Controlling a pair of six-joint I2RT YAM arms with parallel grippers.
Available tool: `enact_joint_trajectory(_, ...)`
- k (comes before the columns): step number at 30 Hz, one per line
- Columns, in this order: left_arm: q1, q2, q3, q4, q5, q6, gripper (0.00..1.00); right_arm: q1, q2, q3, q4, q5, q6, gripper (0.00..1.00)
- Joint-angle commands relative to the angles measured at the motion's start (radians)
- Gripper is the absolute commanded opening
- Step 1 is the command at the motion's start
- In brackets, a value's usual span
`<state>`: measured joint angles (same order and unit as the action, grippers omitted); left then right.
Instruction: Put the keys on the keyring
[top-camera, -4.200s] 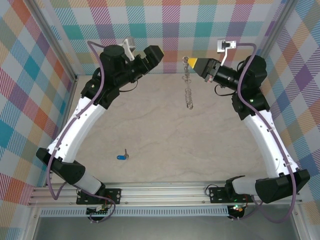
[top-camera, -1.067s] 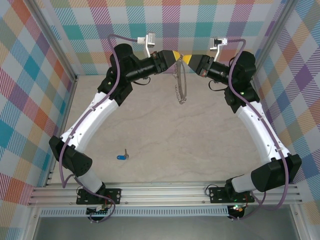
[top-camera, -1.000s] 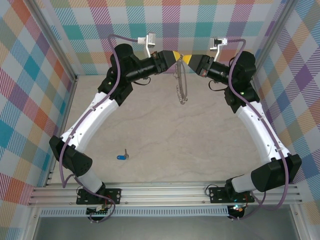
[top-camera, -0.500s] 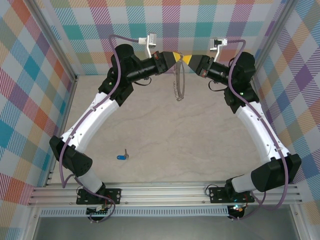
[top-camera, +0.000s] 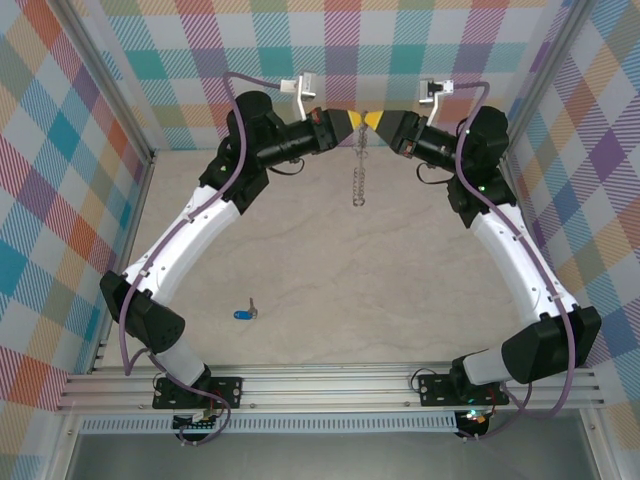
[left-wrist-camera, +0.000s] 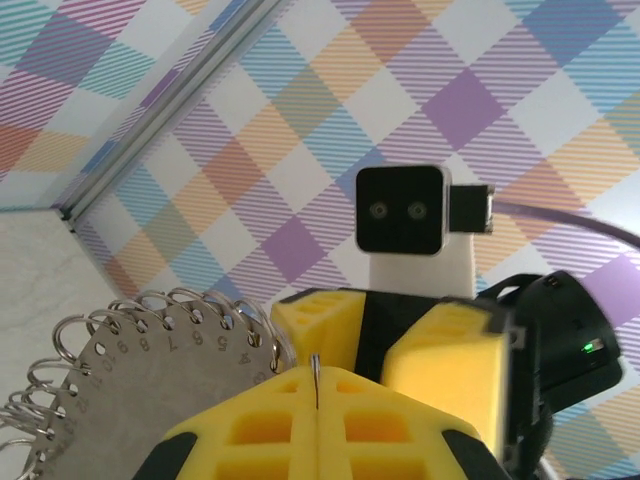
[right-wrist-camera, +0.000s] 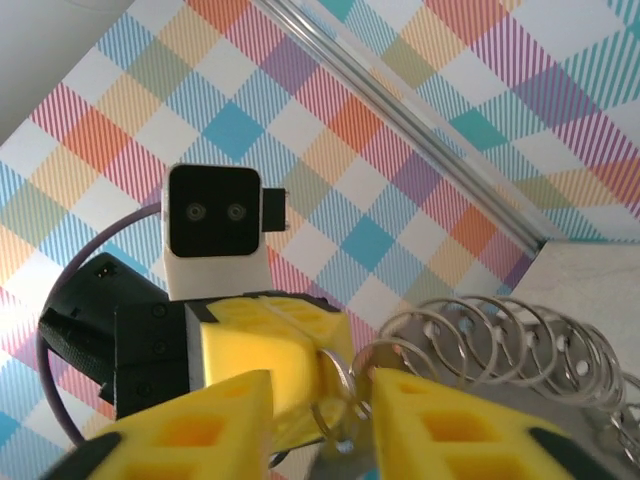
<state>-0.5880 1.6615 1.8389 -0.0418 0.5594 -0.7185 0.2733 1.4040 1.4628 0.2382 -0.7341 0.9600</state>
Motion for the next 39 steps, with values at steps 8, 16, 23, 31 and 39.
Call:
enact_joint_trajectory(8,-0.007,-0.004,0.081,-0.199,0.050,0.283,0.00,-0.130,-0.061,-0.026,-0.061,-0.103,-0.033,0.49)
enact_joint_trajectory(16,-0.006,0.020,0.131,-0.282,0.128,0.434,0.00,-0.131,-0.018,-0.003,-0.041,-0.309,-0.025,0.46)
enact_joint_trajectory(23,-0.006,0.059,0.182,-0.296,0.167,0.443,0.00,-0.116,-0.017,-0.026,-0.037,-0.349,-0.011,0.44)
enact_joint_trajectory(31,-0.006,0.080,0.196,-0.309,0.184,0.448,0.00,-0.107,-0.027,-0.077,-0.043,-0.324,-0.015,0.43)
enact_joint_trajectory(39,-0.004,0.102,0.229,-0.323,0.205,0.442,0.00,-0.103,-0.024,-0.082,-0.060,-0.327,-0.027,0.42)
